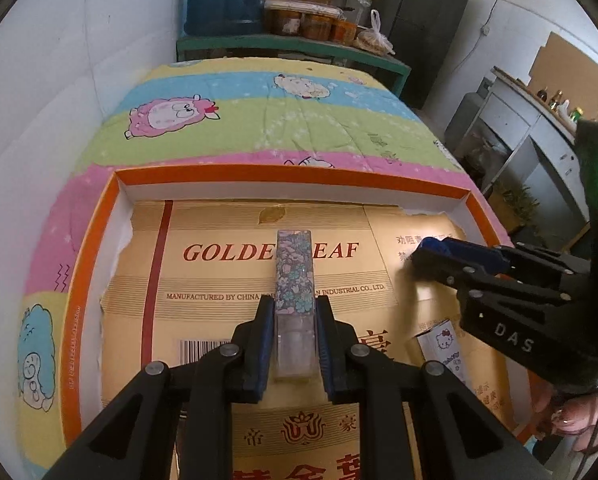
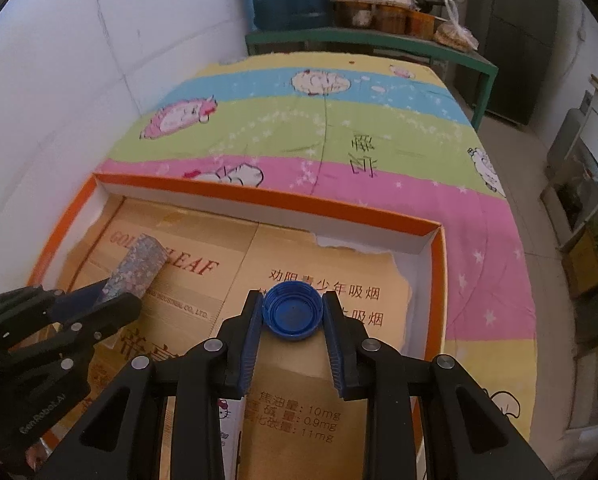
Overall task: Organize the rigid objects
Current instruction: 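Lower the clear tube with left gripper while right gripper lowers the blue cap into the lid, then open left gripper releasing the tube while right gripper releases the blue cap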
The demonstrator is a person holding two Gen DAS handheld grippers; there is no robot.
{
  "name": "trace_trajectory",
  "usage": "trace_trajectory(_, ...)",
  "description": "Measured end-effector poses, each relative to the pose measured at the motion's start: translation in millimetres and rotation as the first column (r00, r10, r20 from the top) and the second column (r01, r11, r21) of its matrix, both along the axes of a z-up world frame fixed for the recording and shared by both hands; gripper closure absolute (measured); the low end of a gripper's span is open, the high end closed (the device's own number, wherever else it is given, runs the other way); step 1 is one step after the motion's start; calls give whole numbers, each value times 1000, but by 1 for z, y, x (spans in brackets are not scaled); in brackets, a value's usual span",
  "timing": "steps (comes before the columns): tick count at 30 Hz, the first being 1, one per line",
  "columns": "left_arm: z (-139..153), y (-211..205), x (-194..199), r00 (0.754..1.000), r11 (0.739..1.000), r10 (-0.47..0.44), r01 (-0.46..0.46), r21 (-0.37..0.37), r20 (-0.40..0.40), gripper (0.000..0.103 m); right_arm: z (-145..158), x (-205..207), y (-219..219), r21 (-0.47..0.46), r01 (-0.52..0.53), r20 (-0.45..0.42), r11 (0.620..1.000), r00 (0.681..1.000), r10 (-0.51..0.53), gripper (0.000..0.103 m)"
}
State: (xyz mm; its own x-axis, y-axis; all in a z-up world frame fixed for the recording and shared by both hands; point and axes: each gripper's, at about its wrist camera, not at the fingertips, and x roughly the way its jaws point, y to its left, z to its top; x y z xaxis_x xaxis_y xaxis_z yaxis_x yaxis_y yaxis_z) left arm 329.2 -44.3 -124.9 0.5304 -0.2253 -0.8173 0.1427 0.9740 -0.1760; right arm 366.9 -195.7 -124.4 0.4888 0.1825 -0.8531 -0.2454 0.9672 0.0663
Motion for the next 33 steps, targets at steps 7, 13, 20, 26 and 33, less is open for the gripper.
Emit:
trace_trajectory(7, 3, 3, -3, 1000, 1000, -1, 2, -17, 11, 75, -2, 0, 6, -27, -11, -7, 1000, 1000, 11, 58)
trace_trajectory(13, 12, 1, -11, 999, 1000, 3, -3, 14, 35, 74, 1, -3, 4, -17, 4, 9, 1000, 1000, -4, 56)
trace_trajectory(20, 31, 0, -28, 996, 999, -7, 5, 33, 89, 74, 14, -16, -2, -17, 32, 42, 999, 999, -31, 56)
trace_trajectory(26, 51, 0, -47, 990, 999, -14, 8, 44, 141, 60, 32, -35, -4, -5, 48, 79, 999, 996, -47, 56)
trace_trajectory(33, 68, 9, -72, 986, 1000, -3, -2, 29, 168, 60, 57, -66, -1, 30, 58, 126, 998, 990, -61, 56)
